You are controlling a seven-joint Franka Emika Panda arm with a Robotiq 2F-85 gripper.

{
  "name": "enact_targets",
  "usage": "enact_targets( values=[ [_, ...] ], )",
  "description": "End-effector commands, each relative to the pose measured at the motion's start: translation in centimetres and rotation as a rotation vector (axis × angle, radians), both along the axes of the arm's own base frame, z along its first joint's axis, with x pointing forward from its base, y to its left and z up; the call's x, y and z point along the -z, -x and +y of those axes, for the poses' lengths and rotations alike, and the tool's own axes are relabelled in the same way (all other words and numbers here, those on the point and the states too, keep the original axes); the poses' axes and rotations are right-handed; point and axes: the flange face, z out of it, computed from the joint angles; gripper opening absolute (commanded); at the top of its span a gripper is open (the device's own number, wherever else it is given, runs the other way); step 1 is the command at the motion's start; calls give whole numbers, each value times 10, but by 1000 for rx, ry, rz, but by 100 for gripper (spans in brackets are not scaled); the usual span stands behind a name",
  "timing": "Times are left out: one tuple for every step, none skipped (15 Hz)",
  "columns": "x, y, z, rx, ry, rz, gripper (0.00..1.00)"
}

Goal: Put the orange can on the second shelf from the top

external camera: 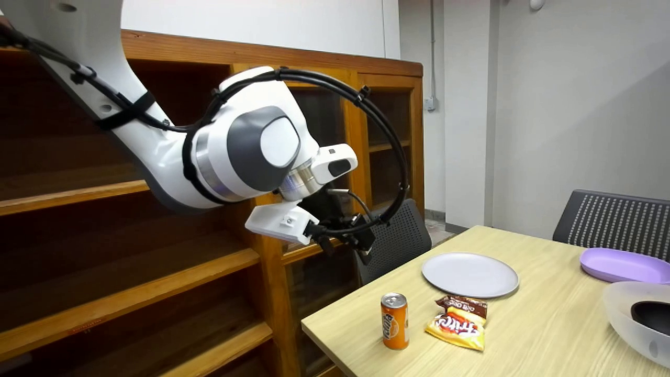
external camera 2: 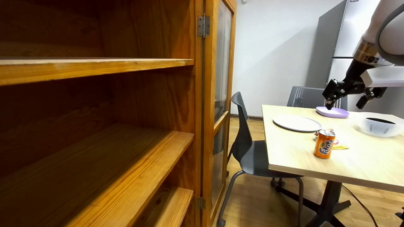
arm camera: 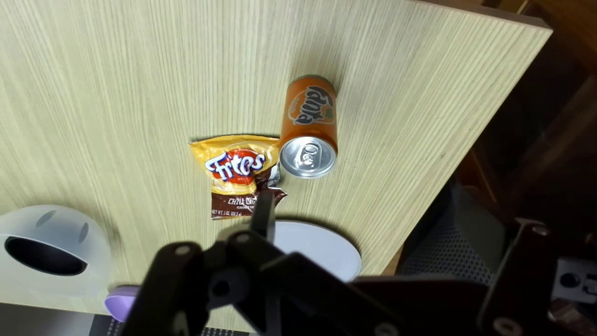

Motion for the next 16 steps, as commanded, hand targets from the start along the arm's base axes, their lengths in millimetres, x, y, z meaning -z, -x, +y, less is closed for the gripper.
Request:
enact_targets(
  values=[
    [8,-2,-12,31,1,-22,100],
    [11,-3,-15,37,-3,-25,100],
    [14,-4,-18,41,-7,-27,100],
    [18,-5,-21,45,-13,-28,100],
    [21,-7,-23,49,-18,-29,100],
    [24,-9,-25,53,-25,-31,100],
    [28,-12,-27,56,-31,-31,100],
    [31,-15,-29,59,-37,-31,100],
    [33,-18,-32,63,-39,-30,100],
    [36,-21,-34,65,-44,-30,100],
    [40,-25,-36,67,-49,-29,100],
    [43,-28,-38,67,-50,-25,100],
    [45,-31,-41,68,-50,-23,100],
    [48,-34,-43,67,-51,-19,100],
    [49,-36,-47,70,-48,-16,100],
    [53,-39,-50,68,-48,-15,100]
  ],
)
